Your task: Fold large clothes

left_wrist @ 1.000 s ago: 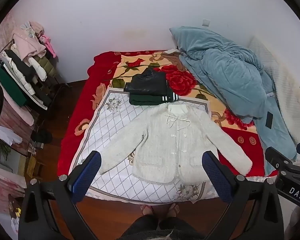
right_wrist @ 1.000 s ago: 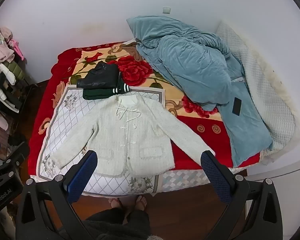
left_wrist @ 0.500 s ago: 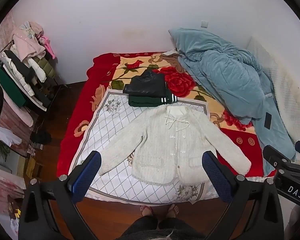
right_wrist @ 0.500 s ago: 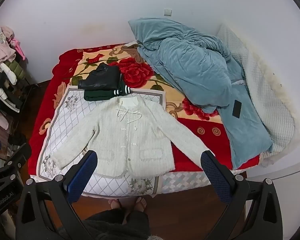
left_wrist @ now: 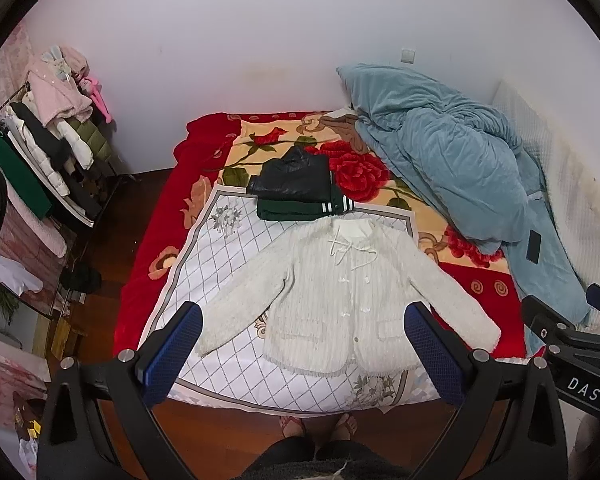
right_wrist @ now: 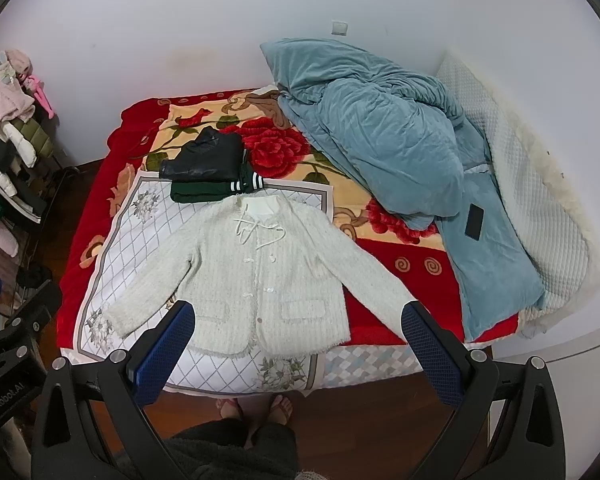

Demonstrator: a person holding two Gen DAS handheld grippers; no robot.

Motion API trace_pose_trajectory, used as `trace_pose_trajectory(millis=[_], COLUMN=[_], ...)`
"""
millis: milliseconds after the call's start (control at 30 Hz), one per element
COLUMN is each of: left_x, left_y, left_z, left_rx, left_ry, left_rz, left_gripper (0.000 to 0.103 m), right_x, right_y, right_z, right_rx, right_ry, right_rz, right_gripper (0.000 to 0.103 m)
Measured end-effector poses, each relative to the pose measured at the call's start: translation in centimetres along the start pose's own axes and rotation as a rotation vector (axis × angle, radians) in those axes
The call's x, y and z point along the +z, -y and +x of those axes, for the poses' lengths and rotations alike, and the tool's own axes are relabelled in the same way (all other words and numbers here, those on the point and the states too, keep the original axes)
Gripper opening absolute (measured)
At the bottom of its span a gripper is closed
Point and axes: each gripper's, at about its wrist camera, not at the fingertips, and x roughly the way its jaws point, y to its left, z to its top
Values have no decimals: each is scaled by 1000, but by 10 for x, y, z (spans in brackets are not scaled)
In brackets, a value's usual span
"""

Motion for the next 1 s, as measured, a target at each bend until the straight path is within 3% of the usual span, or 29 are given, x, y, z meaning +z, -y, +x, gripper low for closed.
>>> trace_pose_trajectory(millis=[1000], left_x=[2], left_y=[0], left_z=[-2], left_rx=[2], left_ry=[4], left_rz=[-1], left_gripper=[103], right_x=[4], right_y=[-3], right_z=[-11], right_rx=[0], right_ry=[12], right_rz=[-5], right_gripper=[103])
